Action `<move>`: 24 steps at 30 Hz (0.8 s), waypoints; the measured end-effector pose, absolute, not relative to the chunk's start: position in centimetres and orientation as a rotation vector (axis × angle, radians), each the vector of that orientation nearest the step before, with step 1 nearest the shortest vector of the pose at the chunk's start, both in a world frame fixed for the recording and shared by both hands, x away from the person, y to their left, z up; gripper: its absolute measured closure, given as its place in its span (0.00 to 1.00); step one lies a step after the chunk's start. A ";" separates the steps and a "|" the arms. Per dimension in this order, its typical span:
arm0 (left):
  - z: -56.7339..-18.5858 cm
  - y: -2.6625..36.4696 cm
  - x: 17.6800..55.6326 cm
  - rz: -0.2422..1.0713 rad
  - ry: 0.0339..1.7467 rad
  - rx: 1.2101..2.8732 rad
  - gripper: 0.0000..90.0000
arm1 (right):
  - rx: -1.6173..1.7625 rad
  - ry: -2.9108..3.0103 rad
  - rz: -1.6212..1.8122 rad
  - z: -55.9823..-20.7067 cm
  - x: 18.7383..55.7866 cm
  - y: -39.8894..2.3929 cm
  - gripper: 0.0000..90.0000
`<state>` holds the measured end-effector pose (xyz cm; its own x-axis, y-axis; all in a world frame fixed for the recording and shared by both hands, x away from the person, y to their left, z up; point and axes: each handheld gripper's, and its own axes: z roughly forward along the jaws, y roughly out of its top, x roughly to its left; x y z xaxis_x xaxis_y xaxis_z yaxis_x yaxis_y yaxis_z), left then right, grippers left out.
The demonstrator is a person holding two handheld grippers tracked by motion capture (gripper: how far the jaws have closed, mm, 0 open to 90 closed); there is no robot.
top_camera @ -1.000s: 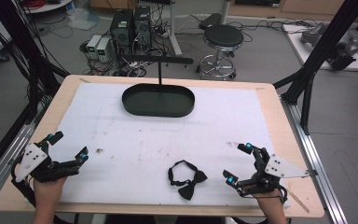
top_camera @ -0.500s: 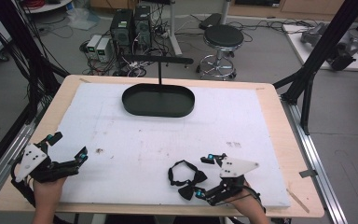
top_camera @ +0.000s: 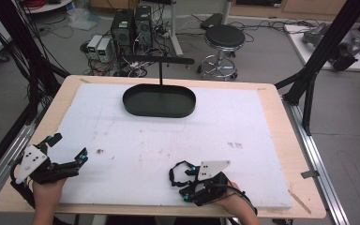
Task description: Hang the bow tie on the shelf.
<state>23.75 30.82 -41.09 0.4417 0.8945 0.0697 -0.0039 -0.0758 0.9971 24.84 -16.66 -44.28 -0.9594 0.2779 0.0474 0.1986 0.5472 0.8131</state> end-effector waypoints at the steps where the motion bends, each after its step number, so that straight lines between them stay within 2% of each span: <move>1: -41.1 30.8 23.8 0.909 0.837 1.455 0.02 | 0.415 2.686 1.395 -44.3 24.8 -16.7 0.35; 4: -41.1 30.9 23.8 0.908 0.840 1.453 0.02 | 0.440 2.695 1.352 -44.3 24.8 -16.6 0.43; 5: -41.1 30.9 23.8 0.908 0.840 1.453 0.02 | 0.451 2.705 1.322 -44.4 24.7 -16.5 0.50; 6: -41.1 30.9 23.8 0.908 0.840 1.453 0.02 | 0.451 2.705 1.322 -44.4 24.7 -16.5 0.50; 8: -41.1 30.9 23.8 0.910 0.840 1.453 0.02 | 0.471 2.720 1.285 -44.5 24.7 -16.2 0.58; 10: -41.1 30.9 23.7 0.911 0.839 1.454 0.02 | 0.474 2.721 1.278 -44.6 24.7 -16.1 0.62; 15: -41.2 31.0 23.8 0.909 0.842 1.451 0.02 | 0.437 2.699 1.262 -44.6 24.3 -16.0 0.87; 17: -41.2 31.0 23.8 0.908 0.845 1.449 0.02 | 0.411 2.687 1.247 -44.6 24.2 -15.9 0.92; 24: -41.3 31.1 23.8 0.910 0.846 1.451 0.02 | 0.350 2.580 1.243 -44.3 23.6 -15.8 0.95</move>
